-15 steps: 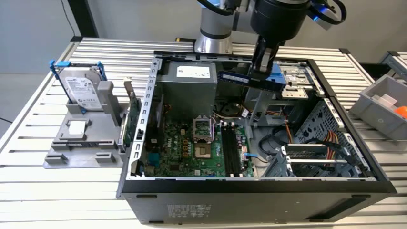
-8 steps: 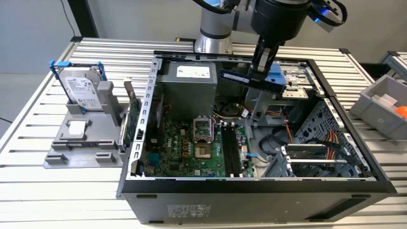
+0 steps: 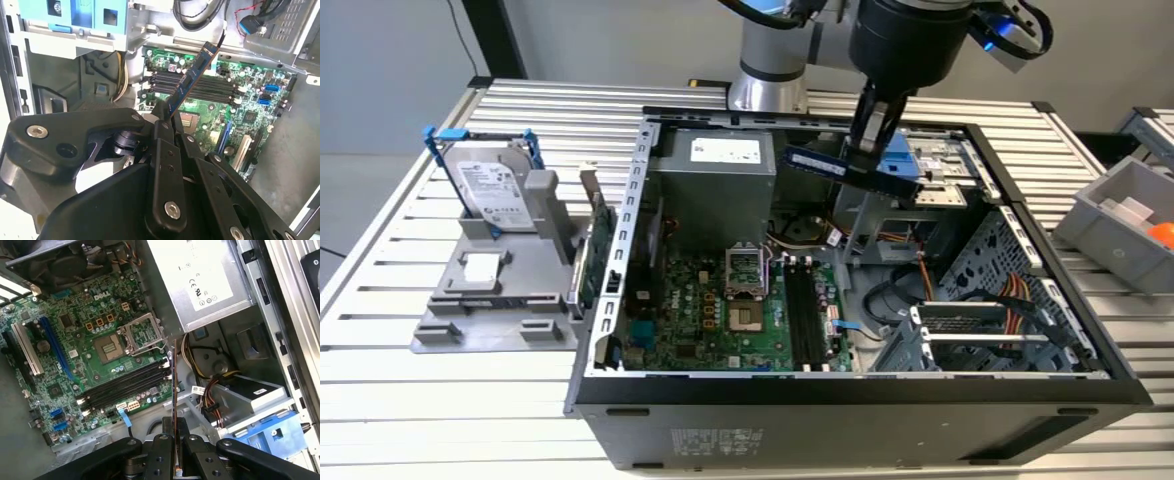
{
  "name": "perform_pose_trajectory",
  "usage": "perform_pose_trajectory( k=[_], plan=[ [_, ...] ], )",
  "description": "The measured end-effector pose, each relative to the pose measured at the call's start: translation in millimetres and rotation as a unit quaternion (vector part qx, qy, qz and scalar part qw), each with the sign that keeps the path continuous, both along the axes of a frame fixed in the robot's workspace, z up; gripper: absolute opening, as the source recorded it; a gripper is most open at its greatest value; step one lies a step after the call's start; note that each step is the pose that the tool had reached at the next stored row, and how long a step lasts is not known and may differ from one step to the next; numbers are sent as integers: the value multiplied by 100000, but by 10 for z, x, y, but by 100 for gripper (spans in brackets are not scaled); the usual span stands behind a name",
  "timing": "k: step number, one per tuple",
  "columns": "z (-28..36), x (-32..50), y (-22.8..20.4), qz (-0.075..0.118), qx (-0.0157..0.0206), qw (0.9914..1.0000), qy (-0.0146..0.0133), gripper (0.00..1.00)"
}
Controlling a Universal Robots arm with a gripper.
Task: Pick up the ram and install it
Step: 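Pick up the ram and move it above insertion slot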
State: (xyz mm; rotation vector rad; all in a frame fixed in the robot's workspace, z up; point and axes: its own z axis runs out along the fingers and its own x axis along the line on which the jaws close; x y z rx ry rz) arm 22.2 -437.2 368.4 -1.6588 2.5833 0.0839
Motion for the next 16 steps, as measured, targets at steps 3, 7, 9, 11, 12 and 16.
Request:
perform_pose_trajectory(
  k=[3,7,9,11,12,16],
  plan=[
    [0,7,-21,-451,3,99999,-2,0],
    [-1,15,-64,-938,6,99996,-3,0],
    [0,18,-86,-1164,-1,99993,0,0],
    [0,20,-109,-1429,-1,99990,-1,0],
    [-1,20,-117,-1656,5,99986,-3,0],
    [-1,21,-126,-3122,1,99951,-1,0]
  ],
)
